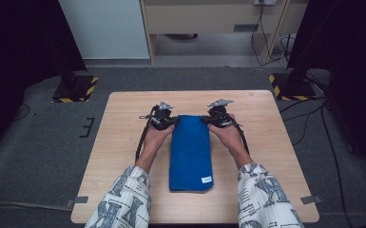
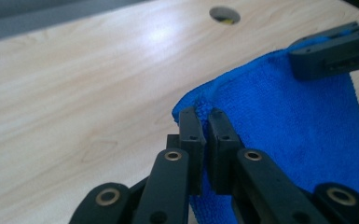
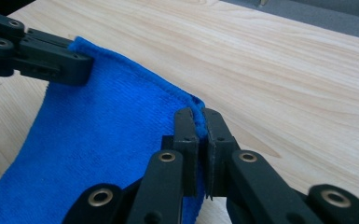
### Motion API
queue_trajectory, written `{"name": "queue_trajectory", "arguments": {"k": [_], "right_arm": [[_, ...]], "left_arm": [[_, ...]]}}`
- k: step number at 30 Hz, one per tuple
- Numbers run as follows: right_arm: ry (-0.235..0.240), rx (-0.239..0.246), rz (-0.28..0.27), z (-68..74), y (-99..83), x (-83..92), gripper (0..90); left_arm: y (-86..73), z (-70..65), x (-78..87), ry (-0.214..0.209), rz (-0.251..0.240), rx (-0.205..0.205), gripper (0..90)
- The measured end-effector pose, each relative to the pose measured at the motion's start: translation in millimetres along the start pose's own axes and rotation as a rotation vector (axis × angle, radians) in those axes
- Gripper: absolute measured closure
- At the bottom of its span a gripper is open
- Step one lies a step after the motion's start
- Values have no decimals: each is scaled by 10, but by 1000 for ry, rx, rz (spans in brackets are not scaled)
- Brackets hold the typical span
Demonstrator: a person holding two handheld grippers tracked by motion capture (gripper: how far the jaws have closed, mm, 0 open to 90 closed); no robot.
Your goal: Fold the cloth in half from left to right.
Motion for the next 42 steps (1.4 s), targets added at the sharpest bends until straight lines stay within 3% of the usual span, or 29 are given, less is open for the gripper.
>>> {"name": "queue_trajectory", "arguments": {"k": [3, 9, 16, 21, 26, 32, 42], "right_arm": [[-4, -11, -12, -27, 48, 16, 861], [-7, 18, -8, -38, 112, -15, 862], [-10, 23, -40, -60, 287, 4, 863], [-15, 43, -73, -31, 390, 35, 862], [-18, 54, -73, 6, 388, 65, 862], [-26, 45, -97, -24, 468, 92, 861], [-9, 56, -108, 46, 432, 167, 861]], "left_arm": [[35, 1, -2, 2, -3, -4, 858], [104, 38, -8, 14, -7, -10, 859], [236, 102, 38, 18, -46, 8, 859], [326, 84, 107, 22, -66, -10, 858], [327, 60, 115, 18, -68, -16, 859], [418, 89, 162, 23, -104, -8, 859], [366, 39, 254, 23, -86, -29, 857]]}}
Point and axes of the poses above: each handheld gripper's, and its own axes: x roughly backward along the jaws, y roughly out of its top, z roughly to its left, the point moved 10 cm from there along -x, roughly forward along the jaws, and after that the axes turned 5 degrees about -z, right-handed, at the moved point
